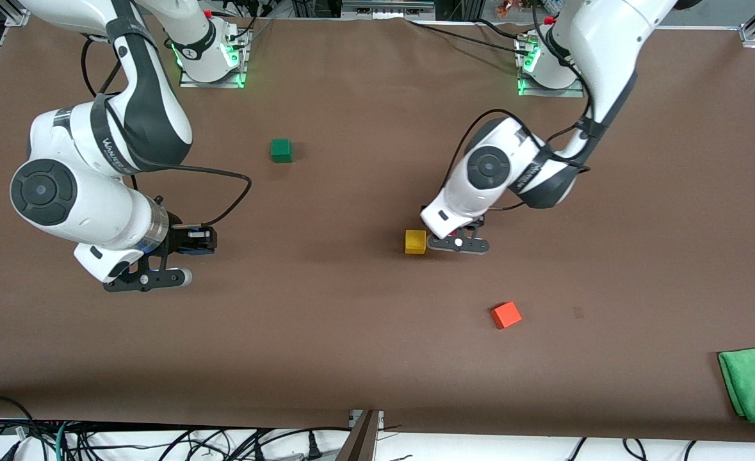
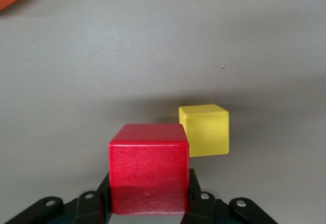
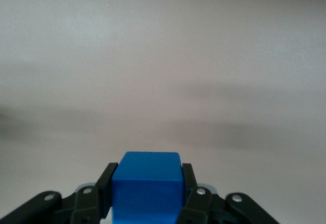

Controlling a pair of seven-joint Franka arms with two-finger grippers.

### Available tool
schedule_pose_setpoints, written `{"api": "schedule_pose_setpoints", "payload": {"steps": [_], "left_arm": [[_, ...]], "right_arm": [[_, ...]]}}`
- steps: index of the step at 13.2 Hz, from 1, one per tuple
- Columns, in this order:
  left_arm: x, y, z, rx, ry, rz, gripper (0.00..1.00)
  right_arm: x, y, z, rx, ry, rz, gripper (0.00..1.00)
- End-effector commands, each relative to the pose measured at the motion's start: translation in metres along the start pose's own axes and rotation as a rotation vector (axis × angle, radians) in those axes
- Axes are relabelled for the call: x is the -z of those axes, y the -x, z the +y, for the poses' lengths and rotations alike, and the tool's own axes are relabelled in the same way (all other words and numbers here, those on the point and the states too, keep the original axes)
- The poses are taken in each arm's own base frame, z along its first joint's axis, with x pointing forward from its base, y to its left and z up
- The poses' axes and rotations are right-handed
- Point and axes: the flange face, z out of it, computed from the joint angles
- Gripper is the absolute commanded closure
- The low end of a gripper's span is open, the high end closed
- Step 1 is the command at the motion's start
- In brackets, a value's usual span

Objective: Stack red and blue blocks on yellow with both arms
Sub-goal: 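Lower the red cube onto the yellow cube with the left gripper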

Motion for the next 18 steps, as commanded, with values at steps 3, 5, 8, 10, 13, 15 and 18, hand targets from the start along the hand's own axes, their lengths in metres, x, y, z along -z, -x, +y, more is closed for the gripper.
{"api": "schedule_pose_setpoints", "payload": {"steps": [3, 5, 8, 10, 13, 15, 18], "left_arm": [[-0.025, 0.003, 0.048, 0.046, -0.033, 0.024, 1.0], [-0.036, 0.009, 0.055, 0.031, -0.072, 0.033, 1.0], [-0.039, 0.011, 0.059, 0.028, -0.079, 0.036, 1.0], [-0.038, 0.013, 0.063, 0.039, -0.076, 0.038, 1.0], [-0.043, 0.014, 0.065, 0.042, -0.078, 0.032, 0.99], [-0.039, 0.01, 0.066, 0.044, -0.071, 0.04, 0.79], [-0.007, -0.012, 0.056, 0.073, -0.061, 0.071, 0.0]], "right_arm": [[0.006, 0.0, -0.027, -0.057, -0.003, 0.012, 0.66], [0.009, 0.001, -0.033, -0.069, -0.005, 0.02, 0.66], [0.009, 0.004, -0.052, -0.093, -0.004, 0.028, 0.66], [0.007, 0.006, -0.063, -0.095, -0.003, 0.029, 0.66], [0.007, 0.008, -0.073, -0.128, -0.005, 0.033, 0.66], [0.007, 0.01, -0.081, -0.141, -0.007, 0.039, 0.66], [0.007, 0.01, -0.085, -0.165, -0.011, 0.042, 0.66]]}}
